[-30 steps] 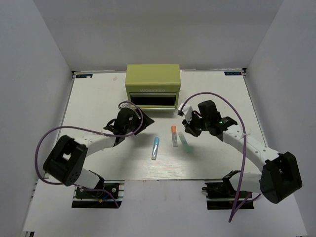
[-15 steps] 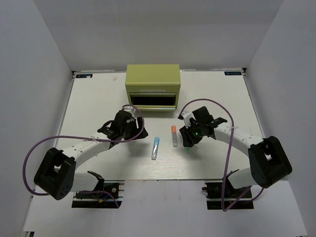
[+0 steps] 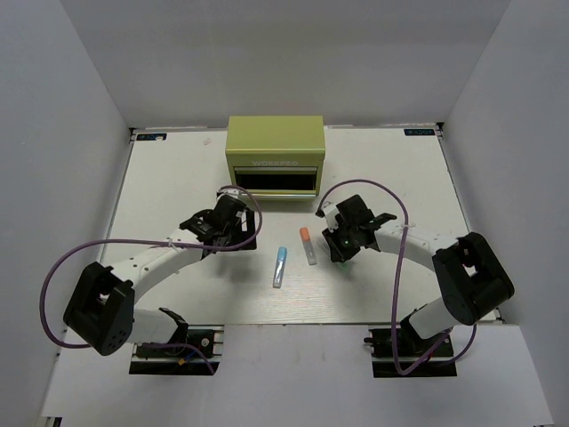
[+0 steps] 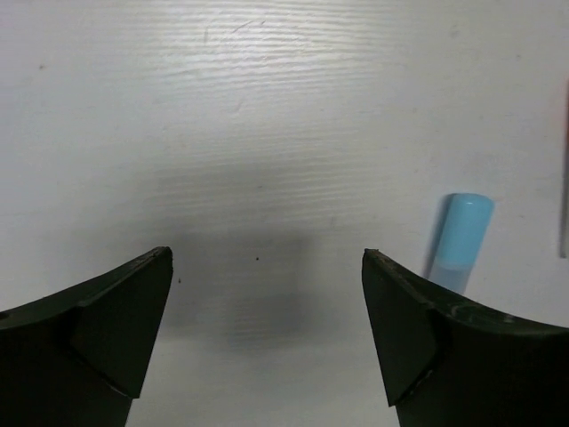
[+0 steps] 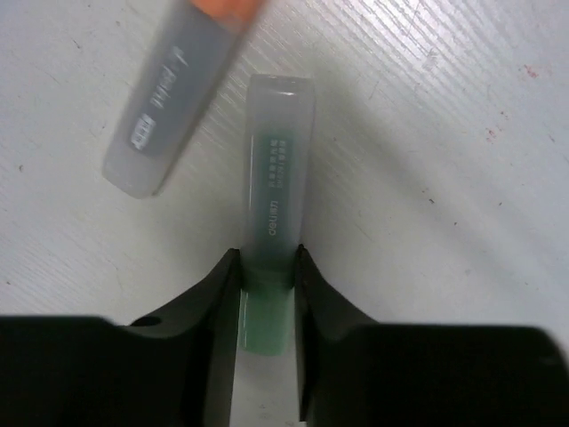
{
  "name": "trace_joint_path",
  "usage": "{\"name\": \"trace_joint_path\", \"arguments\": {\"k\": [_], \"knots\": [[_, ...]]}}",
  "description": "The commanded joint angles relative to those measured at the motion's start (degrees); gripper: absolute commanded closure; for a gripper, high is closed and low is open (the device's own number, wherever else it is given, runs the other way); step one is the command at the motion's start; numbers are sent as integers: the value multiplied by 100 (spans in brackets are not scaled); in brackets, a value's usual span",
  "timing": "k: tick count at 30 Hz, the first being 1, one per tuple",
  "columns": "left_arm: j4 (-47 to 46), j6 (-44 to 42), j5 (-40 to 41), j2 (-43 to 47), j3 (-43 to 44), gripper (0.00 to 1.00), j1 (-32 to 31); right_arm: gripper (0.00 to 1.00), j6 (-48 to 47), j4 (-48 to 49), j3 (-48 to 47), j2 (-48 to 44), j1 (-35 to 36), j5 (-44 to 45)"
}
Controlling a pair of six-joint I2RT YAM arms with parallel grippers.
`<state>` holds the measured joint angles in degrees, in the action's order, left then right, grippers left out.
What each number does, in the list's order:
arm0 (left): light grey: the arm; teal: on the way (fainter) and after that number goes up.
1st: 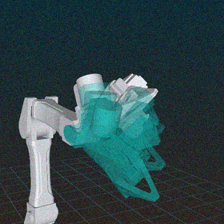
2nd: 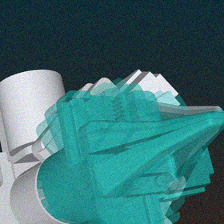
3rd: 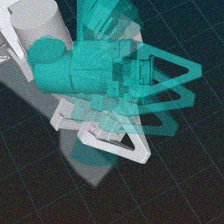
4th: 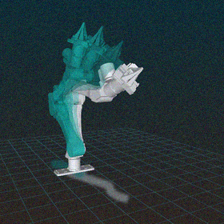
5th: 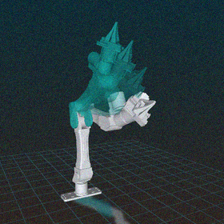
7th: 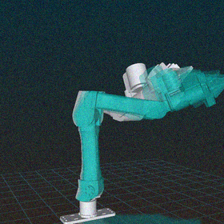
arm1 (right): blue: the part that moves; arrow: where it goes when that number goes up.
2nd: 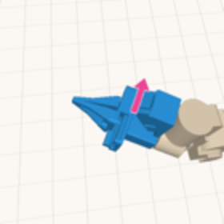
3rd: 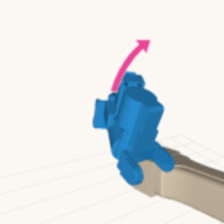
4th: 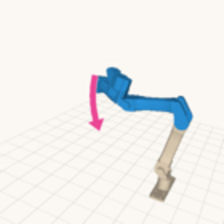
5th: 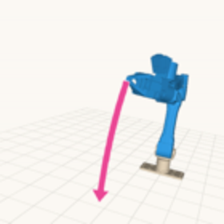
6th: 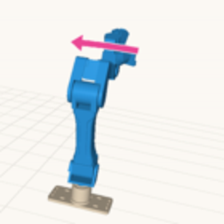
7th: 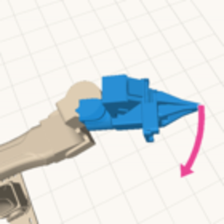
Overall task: Sort the stationery into containers
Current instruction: Grab a piece of stationery with the right arm, then place the stationery into the container
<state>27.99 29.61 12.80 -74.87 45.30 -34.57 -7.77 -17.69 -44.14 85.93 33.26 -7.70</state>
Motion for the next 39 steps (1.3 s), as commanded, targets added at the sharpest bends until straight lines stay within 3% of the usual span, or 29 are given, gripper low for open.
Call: {"name": "trace_joint_path", "arguments": {"k": [1, 4, 7, 14, 22, 26, 29, 39], "knots": [[392, 212, 356, -1, 111, 0, 63, 80, -145, 65, -16, 29, 32, 85], [286, 379, 233, 52, -29, 0, 64, 92, -522, 12, -94, -85, 23, 103], [24, 197, -154, 52, -30, 0, 64, 94, -1111, -41, -288, -523, 6, 23], [-785, -420, -1103, 254, -363, 0, -155, 94, -3788, 178, -1200, -991, 32, -538], [-1014, -192, -1289, -97, -364, 4, -471, 94, -4584, 109, -3334, 766, 137, -750], [-1015, 71, -1113, -317, -250, 6, -682, 94, -4918, 178, -3847, 1434, 286, -549], [-892, 334, -867, -405, -188, 7, -744, 91, -4927, 196, -4251, 1795, 330, -416], [-839, 818, -357, -836, 163, 14, -1227, 62, -4962, 557, -4226, 2226, 375, 23]]}}
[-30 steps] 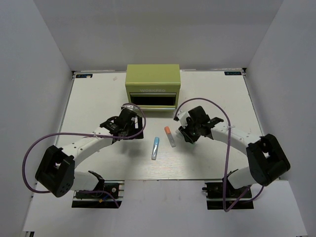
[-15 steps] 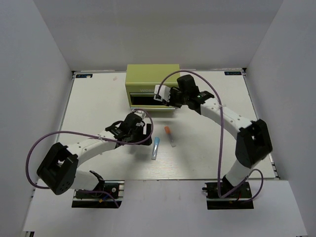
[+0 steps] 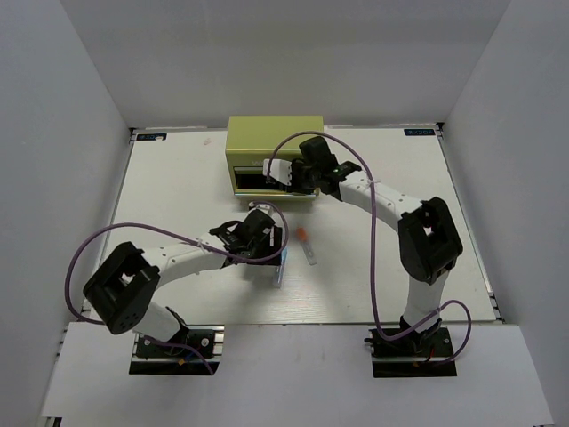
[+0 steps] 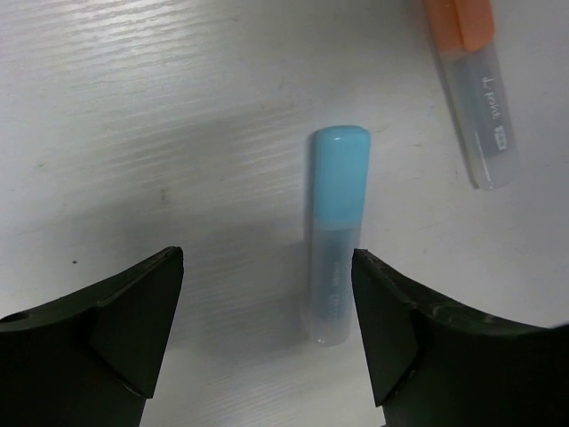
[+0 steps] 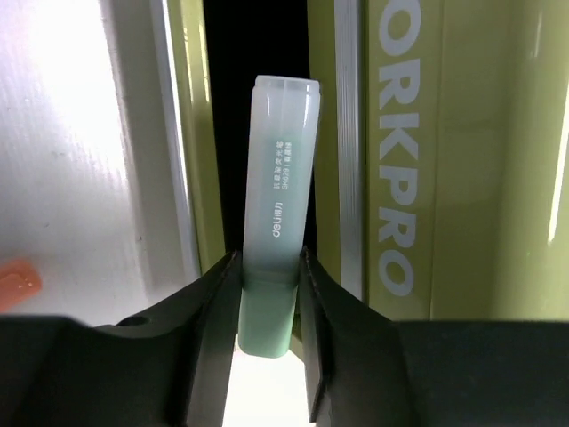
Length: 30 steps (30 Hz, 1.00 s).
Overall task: Sort the stationery into containers
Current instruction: Place the stationery into the container, then grab a piece of stationery with the left arm
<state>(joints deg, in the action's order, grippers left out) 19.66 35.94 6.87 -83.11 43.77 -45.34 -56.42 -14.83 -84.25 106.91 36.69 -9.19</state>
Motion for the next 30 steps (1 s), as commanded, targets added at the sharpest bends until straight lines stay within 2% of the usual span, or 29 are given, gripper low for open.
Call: {"name": "trace_joint_path", "arguments": {"k": [1, 5, 9, 14, 16, 23, 26, 27, 29, 30], "knots": [[-6, 185, 288, -143, 369, 14, -229, 56, -88, 322, -189, 111, 32, 207], [47, 185, 340, -328, 536, 14, -388, 48, 78, 314, -40, -47, 14, 146], [99, 255, 455, -469, 650, 18, -572, 50, 430, 244, 171, -512, -30, -162], [284, 387, 675, -705, 703, 29, -686, 59, 1554, 208, 759, -1389, -100, -574], [354, 440, 728, -829, 765, 34, -686, 59, 1940, 226, 1031, -1585, -127, -610], [872, 493, 1008, -1646, 1344, 53, -792, 59, 2399, 279, 1859, -2438, -276, -637], [1013, 493, 1193, -1779, 1468, 59, -853, 52, 2495, 252, 2175, -2614, -364, -628], [1013, 493, 1272, -1709, 1468, 60, -853, 42, 2522, 235, 2280, -2753, -381, -602], [1013, 493, 1342, -1429, 1415, 65, -784, 29, 2732, 200, 2439, -2842, -460, -558], [1013, 414, 1343, -1340, 1415, 68, -722, 26, 2855, 208, 2553, -2956, -513, -531]]}}
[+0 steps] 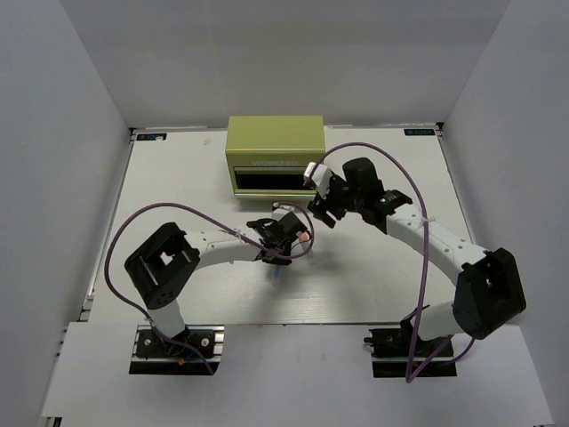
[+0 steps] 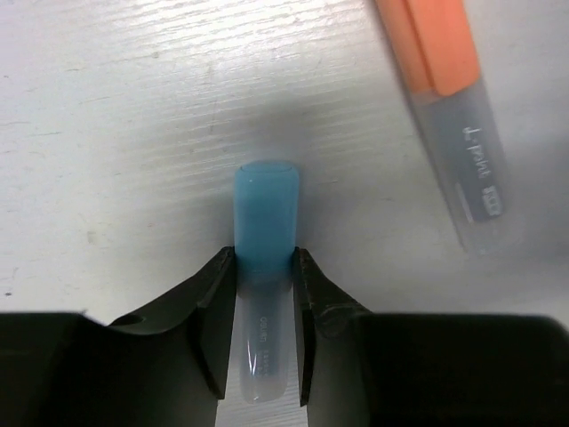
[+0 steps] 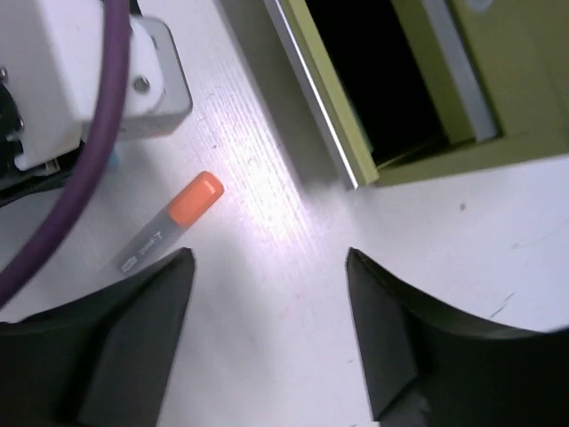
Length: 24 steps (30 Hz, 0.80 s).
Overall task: Sort the stationery into containers
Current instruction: Grab a piece of stationery with the left arm, then place the stationery into the container
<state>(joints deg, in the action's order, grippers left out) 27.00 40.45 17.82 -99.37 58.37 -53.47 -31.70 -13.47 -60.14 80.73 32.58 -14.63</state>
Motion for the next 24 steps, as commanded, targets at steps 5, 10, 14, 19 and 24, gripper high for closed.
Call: {"name": "trace_joint_path", "arguments": {"k": [5, 10, 14, 19, 24], "knots": [[437, -213, 494, 507, 463, 100, 319, 22, 779, 55, 643, -645, -339, -57], [349, 252, 126, 507, 1132, 100, 609, 29, 1008, 100, 916, -883, -550, -31], [-203, 832, -59, 559, 1238, 100, 891, 42, 1219, 117, 1083, -980, -718, 13], [-1721, 2343, 247, 954, 722, 100, 1163, 52, 1342, 231, 1320, -1121, -770, 5], [-4461, 4116, 905, 1324, -747, 100, 1304, 52, 1368, 266, 1461, -1252, -815, -4]]}}
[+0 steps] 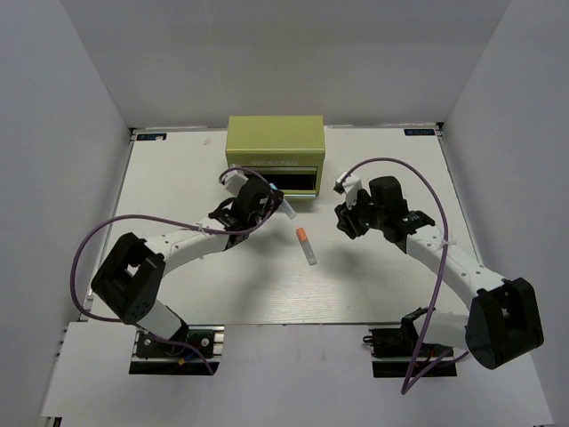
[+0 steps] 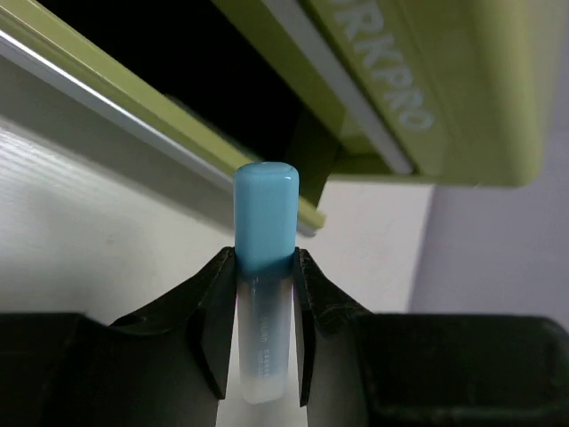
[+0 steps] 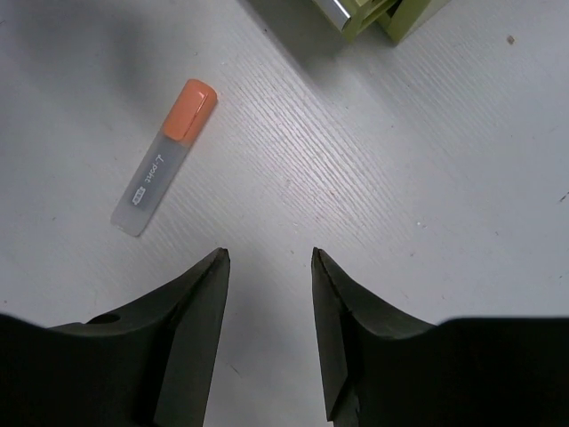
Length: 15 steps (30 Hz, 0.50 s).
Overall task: Sort the stationery into containers
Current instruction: Place the stationery into the container
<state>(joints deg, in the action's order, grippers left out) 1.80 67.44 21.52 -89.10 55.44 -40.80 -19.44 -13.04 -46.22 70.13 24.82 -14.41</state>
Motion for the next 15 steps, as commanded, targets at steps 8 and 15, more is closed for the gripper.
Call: {"name": "trace_joint_path", "arguments": {"k": [8, 15], "knots": [[-2589, 2028, 1091, -397, -166, 100, 195, 52, 160, 284, 253, -263, -39, -97], [-2448, 2151, 1206, -969, 335, 99, 300, 40, 99, 258, 236, -210, -47, -158]]}}
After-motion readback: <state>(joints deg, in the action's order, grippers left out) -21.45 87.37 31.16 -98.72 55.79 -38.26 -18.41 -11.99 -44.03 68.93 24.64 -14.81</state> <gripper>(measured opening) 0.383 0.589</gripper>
